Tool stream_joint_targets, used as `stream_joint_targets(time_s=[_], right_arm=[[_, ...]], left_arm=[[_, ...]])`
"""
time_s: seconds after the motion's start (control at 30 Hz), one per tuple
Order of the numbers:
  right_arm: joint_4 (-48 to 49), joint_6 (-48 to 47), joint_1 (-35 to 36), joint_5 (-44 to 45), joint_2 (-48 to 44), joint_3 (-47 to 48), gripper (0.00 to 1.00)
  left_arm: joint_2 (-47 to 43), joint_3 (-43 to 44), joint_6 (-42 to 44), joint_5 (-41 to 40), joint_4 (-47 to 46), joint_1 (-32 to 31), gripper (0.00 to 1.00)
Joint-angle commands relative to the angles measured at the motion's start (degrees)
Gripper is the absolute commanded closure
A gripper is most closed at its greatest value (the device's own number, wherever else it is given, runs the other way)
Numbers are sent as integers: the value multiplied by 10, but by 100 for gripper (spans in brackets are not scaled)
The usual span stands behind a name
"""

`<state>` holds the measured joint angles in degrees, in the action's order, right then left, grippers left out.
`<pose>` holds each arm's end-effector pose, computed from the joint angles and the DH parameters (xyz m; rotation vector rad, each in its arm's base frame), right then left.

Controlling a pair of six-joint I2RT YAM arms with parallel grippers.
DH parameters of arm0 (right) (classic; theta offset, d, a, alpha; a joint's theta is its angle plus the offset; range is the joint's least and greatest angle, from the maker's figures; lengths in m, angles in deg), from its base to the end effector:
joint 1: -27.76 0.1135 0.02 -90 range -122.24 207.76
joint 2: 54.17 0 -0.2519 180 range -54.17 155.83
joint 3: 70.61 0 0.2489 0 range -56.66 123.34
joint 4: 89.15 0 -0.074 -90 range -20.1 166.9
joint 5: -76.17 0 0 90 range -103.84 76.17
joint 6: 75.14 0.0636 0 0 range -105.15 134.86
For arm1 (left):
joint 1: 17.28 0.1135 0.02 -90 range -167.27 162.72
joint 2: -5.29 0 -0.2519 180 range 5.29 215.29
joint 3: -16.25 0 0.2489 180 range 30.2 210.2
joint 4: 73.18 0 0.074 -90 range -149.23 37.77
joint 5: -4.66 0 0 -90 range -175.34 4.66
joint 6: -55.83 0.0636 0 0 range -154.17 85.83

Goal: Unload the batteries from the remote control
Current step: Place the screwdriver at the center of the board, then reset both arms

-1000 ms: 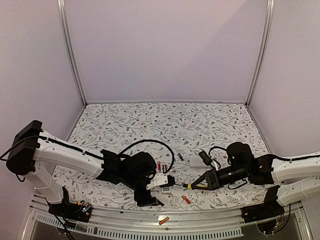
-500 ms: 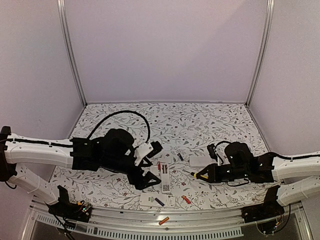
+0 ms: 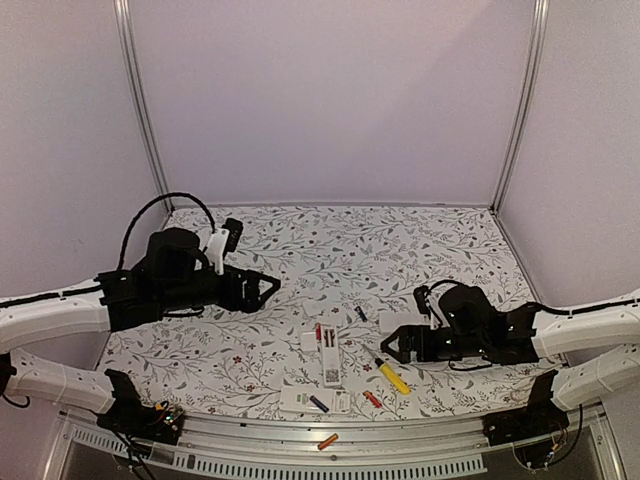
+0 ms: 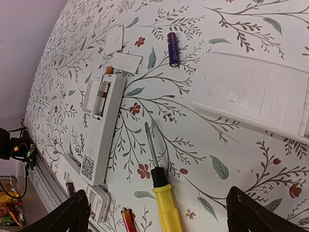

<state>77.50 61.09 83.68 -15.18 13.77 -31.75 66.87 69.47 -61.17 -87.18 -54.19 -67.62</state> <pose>0.1357 0.2033 0.1332 -0.2239 2.4877 0.8749 0.1730 -0.2054 0.2357 0.4136 2.1062 -0.7893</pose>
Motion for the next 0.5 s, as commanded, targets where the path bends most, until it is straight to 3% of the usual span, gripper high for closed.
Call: stream_joint_targets(time_s=[0.0, 0.17, 0.33, 0.4, 0.47], right_arm=[[-23, -41, -18, 50, -1, 46, 1], [-43, -90, -91, 52, 18, 85, 1], [-22, -168, -245, -3, 2, 86, 1], [-11, -199, -323, -29, -8, 81, 1], [13, -229, -397, -52, -22, 75, 1]], left_arm=[[-24, -20, -20, 0, -29, 74, 0], [20, -8, 21, 46, -70, 207, 0], [66, -7, 45, 97, -160, 375, 0], [69, -20, 68, 89, -198, 420, 0], [56, -44, 84, 27, -233, 448, 0]])
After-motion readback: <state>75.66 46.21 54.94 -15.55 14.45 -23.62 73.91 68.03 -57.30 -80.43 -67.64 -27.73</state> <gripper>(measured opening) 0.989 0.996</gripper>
